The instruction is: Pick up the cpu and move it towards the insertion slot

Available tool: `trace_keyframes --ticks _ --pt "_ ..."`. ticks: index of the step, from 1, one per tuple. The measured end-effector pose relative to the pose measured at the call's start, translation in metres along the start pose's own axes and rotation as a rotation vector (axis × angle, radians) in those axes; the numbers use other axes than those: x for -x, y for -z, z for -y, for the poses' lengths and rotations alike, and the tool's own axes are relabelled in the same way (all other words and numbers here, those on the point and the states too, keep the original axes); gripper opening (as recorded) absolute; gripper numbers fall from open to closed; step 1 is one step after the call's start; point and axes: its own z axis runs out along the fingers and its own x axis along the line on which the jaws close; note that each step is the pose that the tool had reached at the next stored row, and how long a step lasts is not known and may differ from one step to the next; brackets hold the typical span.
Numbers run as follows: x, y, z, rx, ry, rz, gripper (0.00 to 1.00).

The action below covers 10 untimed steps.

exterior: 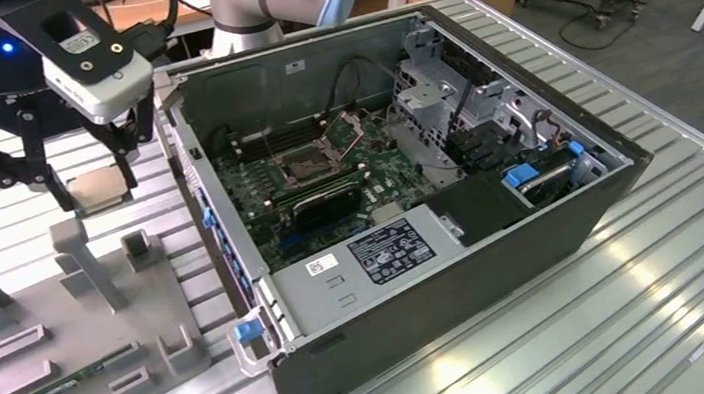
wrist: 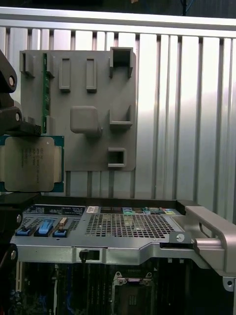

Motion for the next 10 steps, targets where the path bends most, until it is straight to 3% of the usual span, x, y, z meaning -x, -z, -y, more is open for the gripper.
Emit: trace_keyframes --ticks 10 --pt "0.0161 0.0001 0.0003 -0.0001 0.000 -0.0001 0.54"
